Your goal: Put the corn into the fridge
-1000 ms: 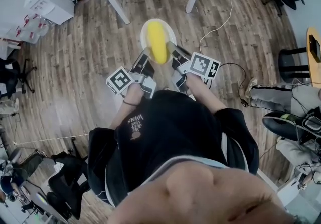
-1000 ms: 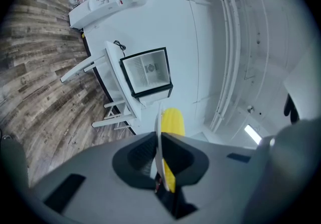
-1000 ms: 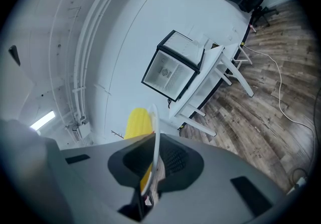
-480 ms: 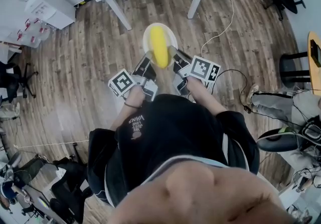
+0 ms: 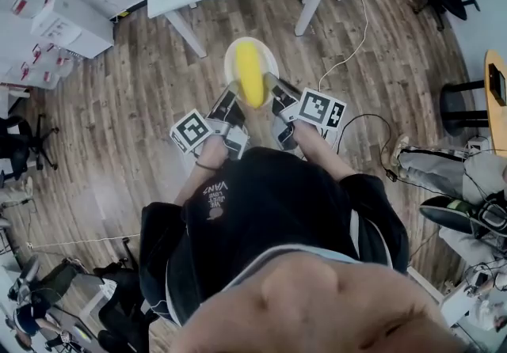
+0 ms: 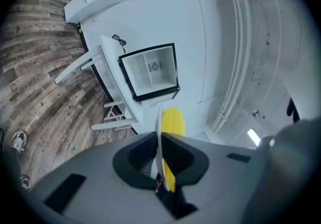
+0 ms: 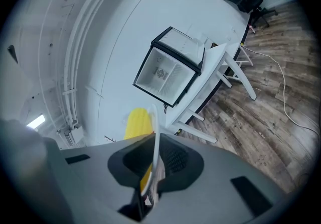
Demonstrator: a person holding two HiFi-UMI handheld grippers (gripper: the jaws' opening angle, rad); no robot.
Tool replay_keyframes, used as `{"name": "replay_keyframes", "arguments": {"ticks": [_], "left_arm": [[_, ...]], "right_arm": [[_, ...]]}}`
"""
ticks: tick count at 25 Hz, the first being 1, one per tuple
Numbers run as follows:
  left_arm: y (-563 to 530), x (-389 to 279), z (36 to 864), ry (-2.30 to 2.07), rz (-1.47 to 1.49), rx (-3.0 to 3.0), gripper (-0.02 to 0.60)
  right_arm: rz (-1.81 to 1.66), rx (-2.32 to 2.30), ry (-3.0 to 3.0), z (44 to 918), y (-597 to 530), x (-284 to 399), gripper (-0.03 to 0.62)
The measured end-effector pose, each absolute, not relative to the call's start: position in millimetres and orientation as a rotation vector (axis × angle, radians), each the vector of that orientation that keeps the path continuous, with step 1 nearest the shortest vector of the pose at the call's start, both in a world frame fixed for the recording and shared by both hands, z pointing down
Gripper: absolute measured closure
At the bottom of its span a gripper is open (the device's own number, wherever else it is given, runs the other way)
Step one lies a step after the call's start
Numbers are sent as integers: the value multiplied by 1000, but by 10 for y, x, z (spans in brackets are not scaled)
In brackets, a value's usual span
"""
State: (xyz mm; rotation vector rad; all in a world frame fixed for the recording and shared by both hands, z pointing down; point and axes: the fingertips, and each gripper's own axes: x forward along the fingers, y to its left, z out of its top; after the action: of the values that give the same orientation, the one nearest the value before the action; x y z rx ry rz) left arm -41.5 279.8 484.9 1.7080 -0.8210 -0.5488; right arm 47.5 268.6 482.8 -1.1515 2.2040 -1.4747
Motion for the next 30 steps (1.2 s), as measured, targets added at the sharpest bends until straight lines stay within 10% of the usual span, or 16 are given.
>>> {"name": "replay_keyframes", "arguments": {"ticks": [30], "left_arm": [[1331, -994, 4926, -745, -497, 1713, 548]], "right_arm": [[-1450, -1267, 2134, 4884, 1294, -91, 565]]}}
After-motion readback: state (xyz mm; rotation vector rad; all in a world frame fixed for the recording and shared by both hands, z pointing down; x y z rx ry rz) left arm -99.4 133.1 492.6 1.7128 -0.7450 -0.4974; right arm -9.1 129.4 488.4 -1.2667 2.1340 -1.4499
